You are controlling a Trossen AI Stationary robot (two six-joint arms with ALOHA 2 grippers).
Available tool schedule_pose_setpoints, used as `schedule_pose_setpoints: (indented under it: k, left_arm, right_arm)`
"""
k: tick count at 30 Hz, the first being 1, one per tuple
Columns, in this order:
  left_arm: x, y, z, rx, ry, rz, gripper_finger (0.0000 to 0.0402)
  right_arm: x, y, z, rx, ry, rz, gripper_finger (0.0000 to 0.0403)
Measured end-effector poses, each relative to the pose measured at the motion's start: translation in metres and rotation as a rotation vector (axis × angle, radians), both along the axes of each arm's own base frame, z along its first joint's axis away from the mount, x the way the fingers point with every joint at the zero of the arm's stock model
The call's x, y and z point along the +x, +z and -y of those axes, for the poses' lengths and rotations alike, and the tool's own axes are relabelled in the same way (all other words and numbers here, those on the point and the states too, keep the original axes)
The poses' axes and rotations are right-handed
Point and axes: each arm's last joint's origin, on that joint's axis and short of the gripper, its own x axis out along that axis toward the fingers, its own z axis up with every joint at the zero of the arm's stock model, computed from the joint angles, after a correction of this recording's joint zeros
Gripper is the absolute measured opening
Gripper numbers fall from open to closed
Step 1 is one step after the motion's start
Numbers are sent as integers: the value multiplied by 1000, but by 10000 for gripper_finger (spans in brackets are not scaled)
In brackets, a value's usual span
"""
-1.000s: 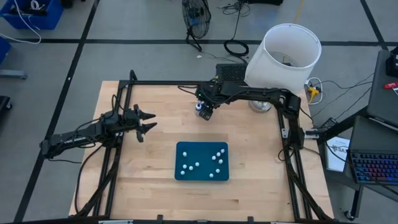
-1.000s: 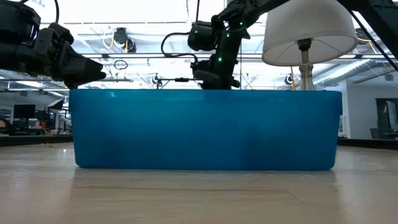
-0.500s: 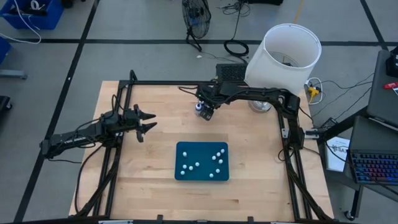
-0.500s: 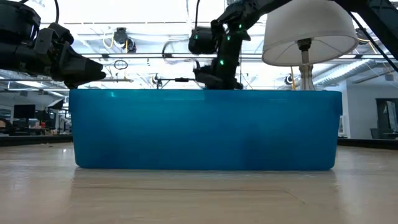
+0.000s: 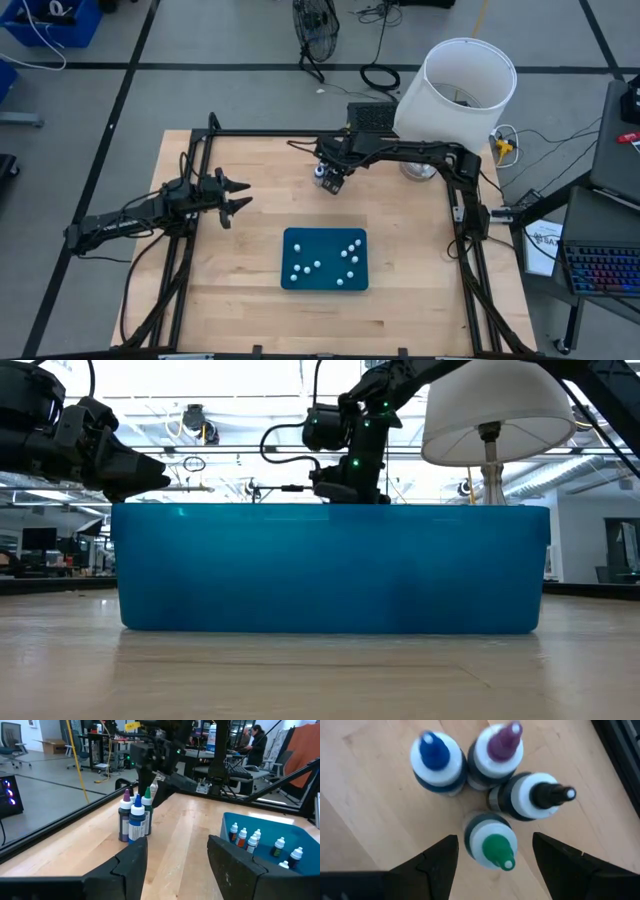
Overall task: Pick & Place food coloring
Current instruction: Put the green food coloring bottle into the bin
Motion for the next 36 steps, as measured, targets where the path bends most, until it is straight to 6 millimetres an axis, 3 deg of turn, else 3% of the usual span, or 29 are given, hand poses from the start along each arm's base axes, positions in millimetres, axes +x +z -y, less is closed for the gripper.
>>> schedule_pose_setpoints:
  k: [12, 23, 28, 36]
  left_arm:
    - [0, 0, 0, -1, 0, 0, 191]
    - [0, 0, 0, -1, 0, 0, 209]
    - [0, 0, 0, -1, 0, 0, 202]
    - [0, 0, 0, -1, 0, 0, 191]
  right_arm:
    - [0, -1, 0, -1, 5, -2, 235]
    - [-6, -27, -1, 57, 35, 3, 163]
    - [-4, -27, -1, 58, 42, 17, 135]
    - [-2, -21, -1, 47, 45, 63, 147]
